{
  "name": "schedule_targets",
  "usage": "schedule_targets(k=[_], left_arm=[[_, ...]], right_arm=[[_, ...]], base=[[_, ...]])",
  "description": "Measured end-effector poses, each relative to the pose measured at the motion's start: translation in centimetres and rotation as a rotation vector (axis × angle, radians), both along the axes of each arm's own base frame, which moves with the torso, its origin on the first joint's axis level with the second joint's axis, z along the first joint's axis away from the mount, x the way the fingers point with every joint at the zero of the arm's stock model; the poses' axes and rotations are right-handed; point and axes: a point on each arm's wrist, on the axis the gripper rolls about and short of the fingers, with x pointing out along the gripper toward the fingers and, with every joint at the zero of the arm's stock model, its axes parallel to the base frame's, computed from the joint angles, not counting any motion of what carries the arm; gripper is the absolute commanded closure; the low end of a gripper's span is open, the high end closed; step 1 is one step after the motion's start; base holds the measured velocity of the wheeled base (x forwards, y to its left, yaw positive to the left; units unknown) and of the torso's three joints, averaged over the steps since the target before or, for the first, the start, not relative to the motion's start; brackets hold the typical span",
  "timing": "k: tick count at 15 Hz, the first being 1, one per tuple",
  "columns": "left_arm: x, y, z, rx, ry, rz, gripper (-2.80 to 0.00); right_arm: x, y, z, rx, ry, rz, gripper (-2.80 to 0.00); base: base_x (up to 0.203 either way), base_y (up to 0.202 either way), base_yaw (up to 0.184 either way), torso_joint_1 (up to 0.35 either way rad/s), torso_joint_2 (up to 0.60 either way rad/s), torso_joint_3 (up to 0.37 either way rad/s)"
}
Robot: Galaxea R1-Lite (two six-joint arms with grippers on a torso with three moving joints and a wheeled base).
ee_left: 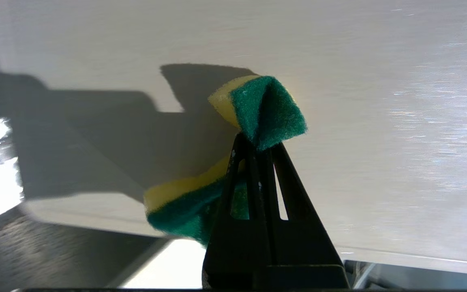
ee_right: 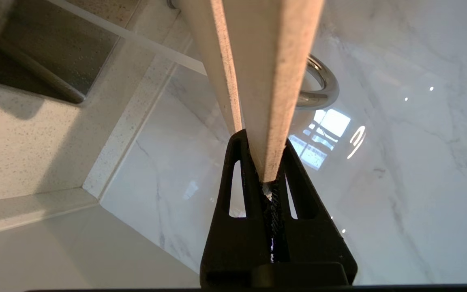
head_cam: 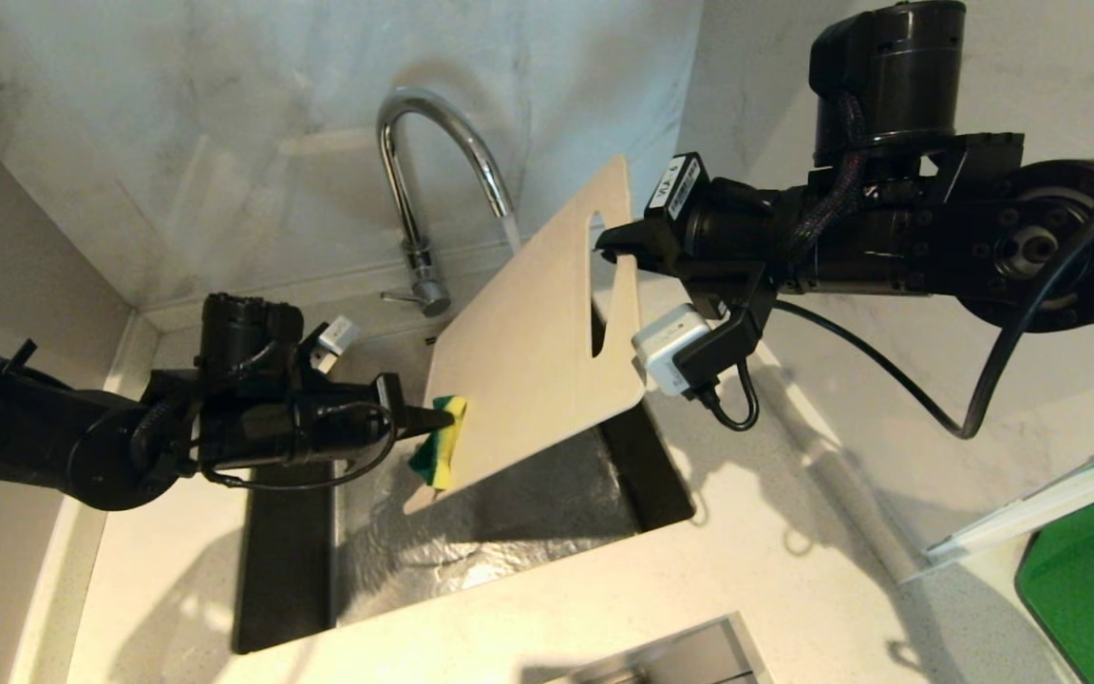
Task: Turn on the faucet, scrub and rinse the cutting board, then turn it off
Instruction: Scrub the cutting board underwater
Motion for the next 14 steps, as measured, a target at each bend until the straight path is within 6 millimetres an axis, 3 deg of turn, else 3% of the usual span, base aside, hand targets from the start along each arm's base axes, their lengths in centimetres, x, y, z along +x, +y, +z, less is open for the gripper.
schedule_targets(k=[4, 9, 11, 14], left_arm=[[-0.7, -1.0, 2.0, -0.01, -0.005, -0.025, 0.0], [-2.0, -1.6, 6.2, -0.054, -0.043, -0.051, 0.0], [-2.2, -0.8, 7.5, -0.067, -0.07, -0.034, 0.0], [-2.2, 2.2, 8.4, -0.079, -0.088, 0.034, 0.0]], right_arm=[[0.0, 0.0, -0.1, -0.001, 0.004, 0.001, 0.0], [0.0, 0.0, -0.1, -0.001, 0.004, 0.001, 0.0], [0.0, 0.0, -0.2, -0.002, 0.008, 0.0, 0.0], [-0.7, -0.3, -0.3, -0.002, 0.018, -0.001, 0.0]], base=[[0.0, 0.0, 0.0, 0.0, 0.0, 0.0], [0.0, 0.0, 0.0, 0.0, 0.0, 0.0], [0.0, 0.0, 0.0, 0.0, 0.0, 0.0], [0.0, 0.0, 0.0, 0.0, 0.0, 0.0]])
